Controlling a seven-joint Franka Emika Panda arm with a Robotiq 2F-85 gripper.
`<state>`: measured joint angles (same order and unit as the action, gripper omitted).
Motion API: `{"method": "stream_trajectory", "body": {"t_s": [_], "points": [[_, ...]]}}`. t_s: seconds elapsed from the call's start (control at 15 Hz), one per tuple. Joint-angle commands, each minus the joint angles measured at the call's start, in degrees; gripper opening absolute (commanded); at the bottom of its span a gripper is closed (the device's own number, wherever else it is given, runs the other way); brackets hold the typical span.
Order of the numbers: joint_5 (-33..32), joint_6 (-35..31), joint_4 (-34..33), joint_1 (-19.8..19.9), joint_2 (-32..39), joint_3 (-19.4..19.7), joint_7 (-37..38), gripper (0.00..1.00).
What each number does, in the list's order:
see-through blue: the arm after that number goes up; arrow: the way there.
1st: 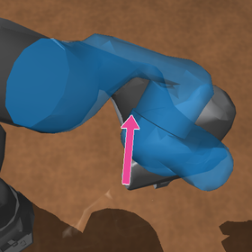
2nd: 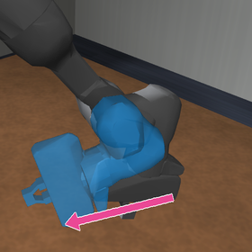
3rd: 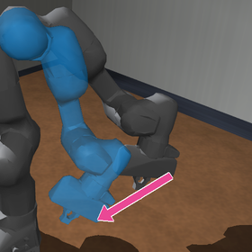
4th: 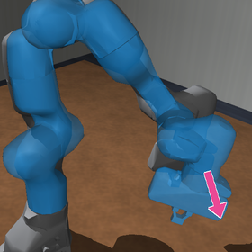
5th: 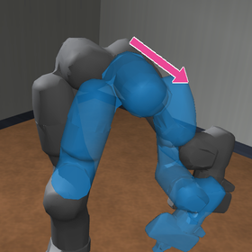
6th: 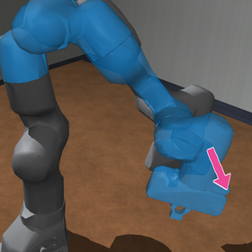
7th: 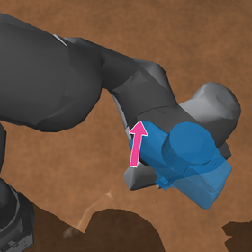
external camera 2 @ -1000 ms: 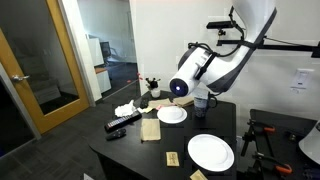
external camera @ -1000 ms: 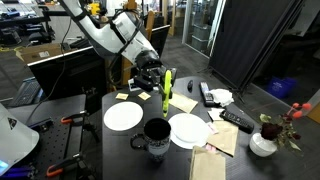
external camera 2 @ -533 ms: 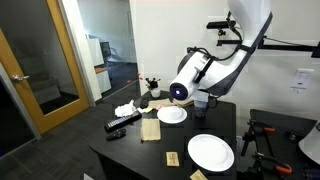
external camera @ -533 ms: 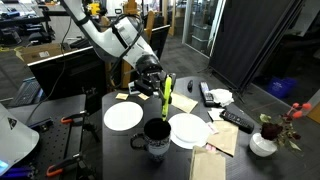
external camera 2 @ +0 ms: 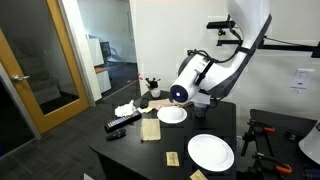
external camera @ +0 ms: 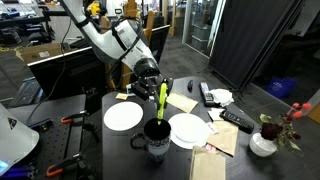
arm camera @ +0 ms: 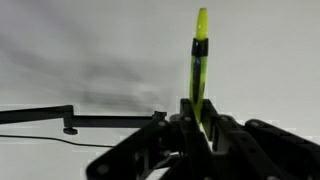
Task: Pick the marker from the cup and put it on the table, move the cup slightly to the right then pick the marker and put it back in the cup
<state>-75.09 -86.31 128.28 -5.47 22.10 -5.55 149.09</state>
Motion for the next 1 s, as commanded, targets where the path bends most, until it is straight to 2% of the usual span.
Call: {"method": "stream_trajectory", "body": {"t_s": [0.0, 0.93], "points": [[1.5, 0.4, 0.1, 0.2, 0.1, -0.1, -0.4, 0.04], [1.9, 0.2, -1.1, -0.1, 4.0, 0.0, 0.0, 0.04]]}}
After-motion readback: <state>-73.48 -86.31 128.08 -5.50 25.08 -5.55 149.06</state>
